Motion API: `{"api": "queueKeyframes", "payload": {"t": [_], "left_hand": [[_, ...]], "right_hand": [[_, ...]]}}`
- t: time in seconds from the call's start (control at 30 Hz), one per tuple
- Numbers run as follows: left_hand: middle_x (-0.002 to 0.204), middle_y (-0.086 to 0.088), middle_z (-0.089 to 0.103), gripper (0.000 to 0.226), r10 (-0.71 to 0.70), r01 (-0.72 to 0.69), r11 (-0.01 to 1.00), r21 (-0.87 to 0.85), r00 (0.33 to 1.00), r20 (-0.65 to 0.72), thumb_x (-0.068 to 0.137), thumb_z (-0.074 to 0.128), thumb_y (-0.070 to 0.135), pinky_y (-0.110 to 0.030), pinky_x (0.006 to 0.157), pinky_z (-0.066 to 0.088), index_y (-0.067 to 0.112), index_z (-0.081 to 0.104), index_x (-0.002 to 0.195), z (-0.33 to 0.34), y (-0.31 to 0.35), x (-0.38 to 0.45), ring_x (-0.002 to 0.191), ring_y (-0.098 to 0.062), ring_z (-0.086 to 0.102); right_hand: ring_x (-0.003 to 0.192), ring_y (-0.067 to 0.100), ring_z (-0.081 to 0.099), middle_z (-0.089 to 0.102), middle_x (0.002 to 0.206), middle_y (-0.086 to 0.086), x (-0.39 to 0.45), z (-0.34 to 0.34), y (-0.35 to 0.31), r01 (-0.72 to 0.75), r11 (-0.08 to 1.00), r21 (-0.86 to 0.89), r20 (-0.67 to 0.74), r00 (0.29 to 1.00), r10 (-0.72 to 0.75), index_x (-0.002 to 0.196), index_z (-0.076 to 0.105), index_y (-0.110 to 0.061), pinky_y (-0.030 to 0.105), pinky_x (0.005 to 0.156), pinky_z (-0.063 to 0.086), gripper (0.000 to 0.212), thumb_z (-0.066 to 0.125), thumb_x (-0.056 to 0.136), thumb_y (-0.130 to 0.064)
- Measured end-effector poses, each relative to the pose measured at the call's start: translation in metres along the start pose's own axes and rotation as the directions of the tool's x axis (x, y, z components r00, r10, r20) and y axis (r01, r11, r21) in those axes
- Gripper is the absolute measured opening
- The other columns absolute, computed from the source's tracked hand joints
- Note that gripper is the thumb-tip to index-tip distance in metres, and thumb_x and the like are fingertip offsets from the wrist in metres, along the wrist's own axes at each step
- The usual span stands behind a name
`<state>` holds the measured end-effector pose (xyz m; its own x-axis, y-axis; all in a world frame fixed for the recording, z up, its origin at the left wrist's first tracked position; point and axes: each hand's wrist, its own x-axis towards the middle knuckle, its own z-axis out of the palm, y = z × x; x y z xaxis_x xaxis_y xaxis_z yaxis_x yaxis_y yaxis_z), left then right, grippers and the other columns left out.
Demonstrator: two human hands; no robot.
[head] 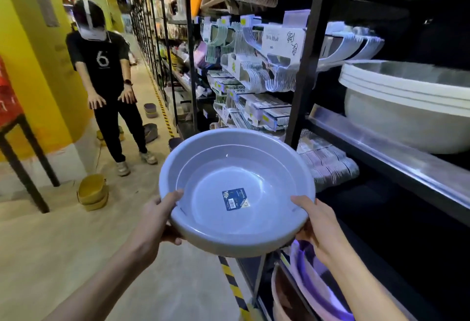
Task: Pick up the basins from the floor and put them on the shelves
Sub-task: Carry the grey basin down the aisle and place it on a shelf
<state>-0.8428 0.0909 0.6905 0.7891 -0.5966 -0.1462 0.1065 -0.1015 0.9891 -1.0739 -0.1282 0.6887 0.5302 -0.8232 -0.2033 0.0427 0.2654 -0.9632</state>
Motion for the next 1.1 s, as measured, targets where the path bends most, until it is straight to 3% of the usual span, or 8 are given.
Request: {"api": "queueKeyframes", "payload": {"t": [0.13, 0.4, 0.53, 0.6, 0.7, 0.87, 0.97, 1.1], "left_hand": [[0.063, -0.022, 0.057, 0.060, 0.024, -0.024, 1.000, -0.002, 0.998, 0.051, 0.084, 0.066, 0.047, -0.031, 0.040, 0.045, -0.011, 0.063, 0.098, -0.010, 0.001, 0.023, 0.048, -0.031, 0.050], [0.057, -0.025, 0.057, 0.069, -0.010, 0.011, 1.000, -0.005, 0.973, 0.231, 0.082, 0.069, 0.046, -0.032, 0.040, 0.042, -0.019, 0.055, 0.100, -0.032, -0.005, 0.103, 0.041, -0.029, 0.049], [0.059, -0.026, 0.059, 0.062, -0.007, 0.003, 1.000, 0.010, 0.924, 0.381, 0.083, 0.068, 0.044, -0.032, 0.039, 0.042, -0.015, 0.058, 0.100, -0.021, 0.006, 0.127, 0.043, -0.030, 0.049], [0.059, -0.027, 0.058, 0.057, 0.008, -0.016, 1.000, 0.015, 0.896, 0.445, 0.085, 0.067, 0.041, -0.032, 0.037, 0.042, -0.013, 0.057, 0.098, -0.010, 0.012, 0.132, 0.042, -0.030, 0.048], [0.051, -0.022, 0.054, 0.046, 0.026, -0.032, 0.999, 0.001, 0.854, 0.520, 0.089, 0.065, 0.036, -0.028, 0.034, 0.039, -0.009, 0.058, 0.087, 0.011, 0.018, 0.129, 0.035, -0.028, 0.044], [0.050, -0.022, 0.056, 0.046, 0.035, -0.024, 0.999, -0.025, 0.759, 0.650, 0.086, 0.067, 0.040, -0.028, 0.034, 0.040, -0.005, 0.061, 0.078, 0.048, 0.014, 0.113, 0.034, -0.030, 0.046], [0.051, -0.026, 0.054, 0.049, 0.039, -0.019, 0.999, -0.036, 0.682, 0.730, 0.086, 0.066, 0.041, -0.030, 0.036, 0.041, -0.007, 0.061, 0.078, 0.071, 0.010, 0.103, 0.037, -0.031, 0.046], [0.057, -0.031, 0.057, 0.060, 0.006, -0.005, 1.000, -0.004, 0.631, 0.776, 0.080, 0.069, 0.050, -0.034, 0.040, 0.045, -0.009, 0.062, 0.089, 0.094, 0.000, 0.098, 0.038, -0.034, 0.049]], "right_hand": [[0.055, 0.025, 0.054, 0.067, 0.078, 0.014, 0.006, 0.015, 0.001, 0.009, 1.000, 0.017, -0.032, 0.999, -0.009, 0.106, 0.069, -0.007, 0.031, 0.047, 0.040, 0.031, 0.073, 0.081, -0.024], [0.075, 0.033, 0.063, 0.073, 0.098, 0.023, -0.009, 0.057, 0.014, 0.055, 0.997, 0.053, -0.241, 0.970, -0.041, 0.106, 0.070, -0.009, 0.046, 0.064, 0.041, 0.029, 0.072, 0.081, -0.024], [0.086, 0.028, 0.067, 0.076, 0.106, 0.006, -0.030, 0.059, 0.022, 0.034, 0.998, 0.052, -0.353, 0.936, -0.013, 0.110, 0.070, -0.027, 0.048, 0.080, 0.056, 0.037, 0.073, 0.075, -0.038], [0.067, 0.022, 0.066, 0.076, 0.101, 0.006, -0.044, 0.059, 0.023, 0.040, 0.995, 0.089, -0.396, 0.918, -0.001, 0.112, 0.069, -0.025, 0.041, 0.064, 0.059, 0.045, 0.075, 0.070, -0.040], [0.055, 0.023, 0.065, 0.073, 0.092, 0.014, -0.066, 0.054, 0.022, 0.135, 0.981, 0.137, -0.505, 0.862, -0.048, 0.109, 0.069, -0.009, 0.029, 0.045, 0.050, 0.049, 0.078, 0.068, -0.035], [0.067, 0.027, 0.066, 0.072, 0.085, 0.017, -0.105, 0.035, 0.025, 0.216, 0.973, 0.087, -0.656, 0.748, -0.107, 0.096, 0.069, -0.003, 0.033, 0.054, 0.048, 0.039, 0.078, 0.070, -0.031], [0.084, 0.038, 0.064, 0.067, 0.107, 0.033, -0.128, 0.026, 0.026, 0.235, 0.967, 0.094, -0.711, 0.696, -0.100, 0.105, 0.069, -0.002, 0.049, 0.072, 0.043, 0.044, 0.077, 0.073, -0.031], [0.095, 0.049, 0.066, 0.067, 0.112, 0.033, -0.151, 0.017, 0.025, 0.228, 0.972, 0.052, -0.770, 0.629, -0.106, 0.114, 0.069, -0.006, 0.054, 0.073, 0.041, 0.038, 0.072, 0.083, -0.028]]}}
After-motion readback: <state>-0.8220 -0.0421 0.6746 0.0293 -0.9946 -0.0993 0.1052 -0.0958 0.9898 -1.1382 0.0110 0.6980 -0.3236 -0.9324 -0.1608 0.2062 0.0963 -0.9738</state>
